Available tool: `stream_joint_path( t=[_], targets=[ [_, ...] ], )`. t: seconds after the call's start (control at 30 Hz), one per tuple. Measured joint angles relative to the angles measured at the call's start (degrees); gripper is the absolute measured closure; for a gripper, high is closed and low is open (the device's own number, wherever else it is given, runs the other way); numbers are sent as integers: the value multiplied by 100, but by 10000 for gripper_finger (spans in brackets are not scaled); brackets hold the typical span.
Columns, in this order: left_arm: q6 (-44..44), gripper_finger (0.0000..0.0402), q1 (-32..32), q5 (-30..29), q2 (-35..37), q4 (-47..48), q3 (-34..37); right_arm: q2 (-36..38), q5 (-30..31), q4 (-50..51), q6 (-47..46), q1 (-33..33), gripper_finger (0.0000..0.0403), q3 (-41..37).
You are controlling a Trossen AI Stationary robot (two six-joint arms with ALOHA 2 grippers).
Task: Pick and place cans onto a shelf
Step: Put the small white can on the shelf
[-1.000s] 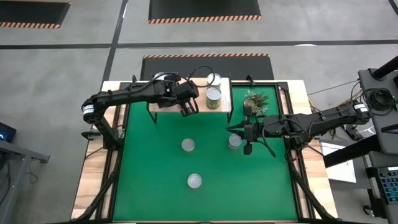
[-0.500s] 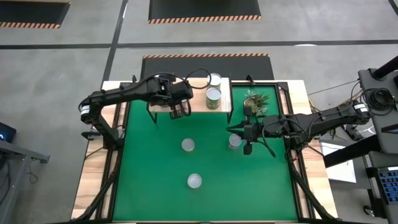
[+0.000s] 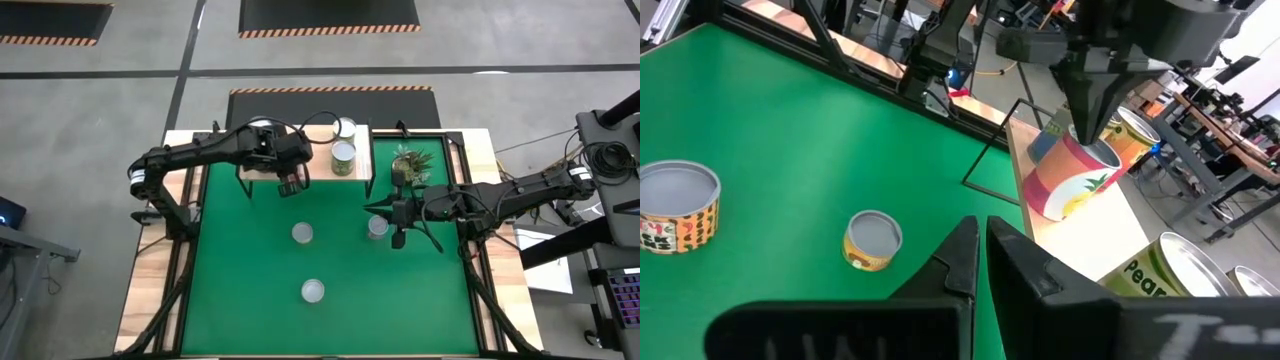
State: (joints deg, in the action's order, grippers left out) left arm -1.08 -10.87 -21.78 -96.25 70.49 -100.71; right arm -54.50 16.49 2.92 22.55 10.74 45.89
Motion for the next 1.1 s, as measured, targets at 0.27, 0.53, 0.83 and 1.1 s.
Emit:
stream_joint_path(
  t=[0.27,0.53,0.83,1.1],
  targets=[
    [-77,402,4,-17,20,-70,-31,0,1,0,-1,0,390,-2],
    [-151,402,61,91,48,890,-746,0,1,0,1,0,390,-2],
    [-567,402,61,686,10,1097,-551,0,0,21,-1,0,390,-4],
    [-595,402,57,644,2,635,-127,0,0,26,-1,0,390,-7]
  ],
)
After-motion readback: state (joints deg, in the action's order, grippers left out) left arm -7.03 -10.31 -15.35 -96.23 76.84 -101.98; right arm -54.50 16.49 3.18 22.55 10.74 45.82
